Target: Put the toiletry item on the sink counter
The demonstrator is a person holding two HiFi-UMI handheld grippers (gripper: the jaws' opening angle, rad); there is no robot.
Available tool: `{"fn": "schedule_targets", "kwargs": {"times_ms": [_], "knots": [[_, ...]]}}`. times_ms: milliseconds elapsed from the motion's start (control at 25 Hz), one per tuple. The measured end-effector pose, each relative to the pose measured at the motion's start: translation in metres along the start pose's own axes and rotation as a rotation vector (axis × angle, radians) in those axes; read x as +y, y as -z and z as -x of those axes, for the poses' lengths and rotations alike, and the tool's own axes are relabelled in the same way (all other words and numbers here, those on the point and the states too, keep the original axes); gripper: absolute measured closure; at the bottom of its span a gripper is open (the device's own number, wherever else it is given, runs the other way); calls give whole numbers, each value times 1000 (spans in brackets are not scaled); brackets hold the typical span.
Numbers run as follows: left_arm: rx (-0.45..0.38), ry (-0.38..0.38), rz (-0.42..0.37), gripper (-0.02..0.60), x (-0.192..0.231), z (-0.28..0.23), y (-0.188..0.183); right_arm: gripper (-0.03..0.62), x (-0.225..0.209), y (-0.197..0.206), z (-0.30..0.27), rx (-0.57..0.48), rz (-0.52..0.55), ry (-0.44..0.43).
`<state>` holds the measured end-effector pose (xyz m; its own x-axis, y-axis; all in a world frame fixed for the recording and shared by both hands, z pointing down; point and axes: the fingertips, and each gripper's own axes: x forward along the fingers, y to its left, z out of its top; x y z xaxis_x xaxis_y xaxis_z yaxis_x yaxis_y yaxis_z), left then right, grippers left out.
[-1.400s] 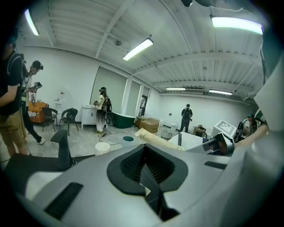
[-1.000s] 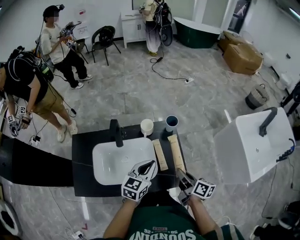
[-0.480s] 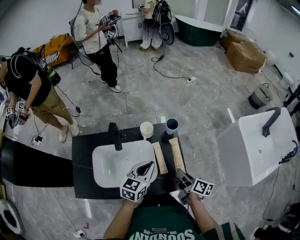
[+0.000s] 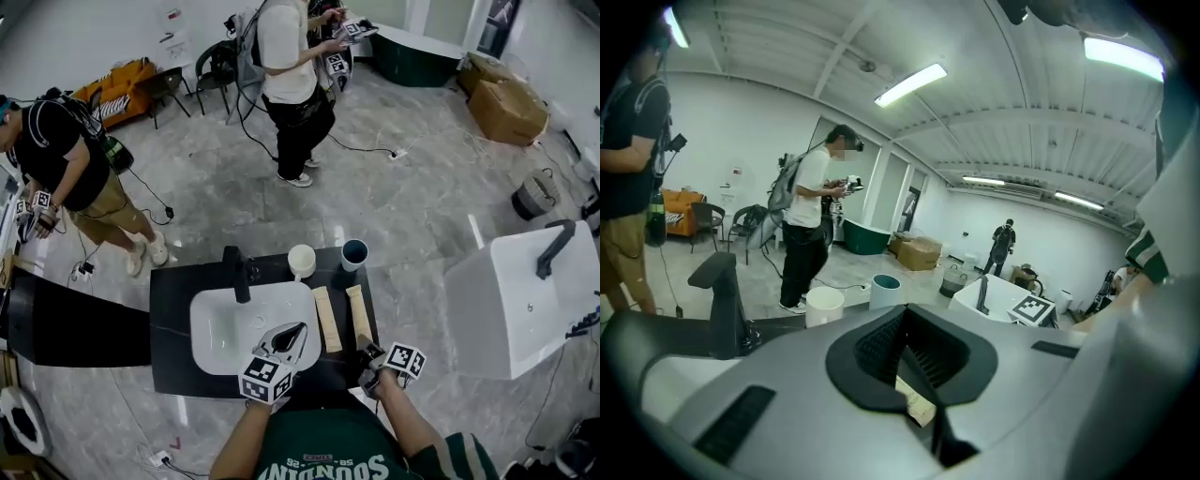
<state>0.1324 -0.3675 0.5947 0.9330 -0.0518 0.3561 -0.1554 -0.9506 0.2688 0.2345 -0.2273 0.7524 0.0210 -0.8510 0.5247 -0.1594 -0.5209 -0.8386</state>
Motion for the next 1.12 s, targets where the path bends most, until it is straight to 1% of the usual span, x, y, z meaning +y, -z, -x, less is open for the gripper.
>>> {"fn": "schedule_targets", "kwargs": {"times_ms": [120,320,440,560,720,840,960,1040,1120], "knots": [[4,-19,10,571,9,-1,4,522,-12,-3,-12,12,-16,20],[15,-45,26,571,20,-2,9,522,-33,-6,-24,7,-77,60],[19,-55,35,571,23,-2,10,522,-44,-5,-25,16,-79,110],[23,-62,40,571,25,-3,11,515,-53,-5,-26,32,-60,163],[30,-59,42,571,24,-6,12,438,-58,-6,-26,67,-13,192],[32,-54,43,571,22,-8,12,405,-59,1,-29,121,-1,200],[34,-47,41,571,21,-11,13,376,-59,10,-32,171,-42,189],[36,-42,39,571,20,-13,14,372,-59,13,-33,190,-69,181],[37,-36,40,571,19,-15,14,367,-60,15,-31,210,-72,188]]}}
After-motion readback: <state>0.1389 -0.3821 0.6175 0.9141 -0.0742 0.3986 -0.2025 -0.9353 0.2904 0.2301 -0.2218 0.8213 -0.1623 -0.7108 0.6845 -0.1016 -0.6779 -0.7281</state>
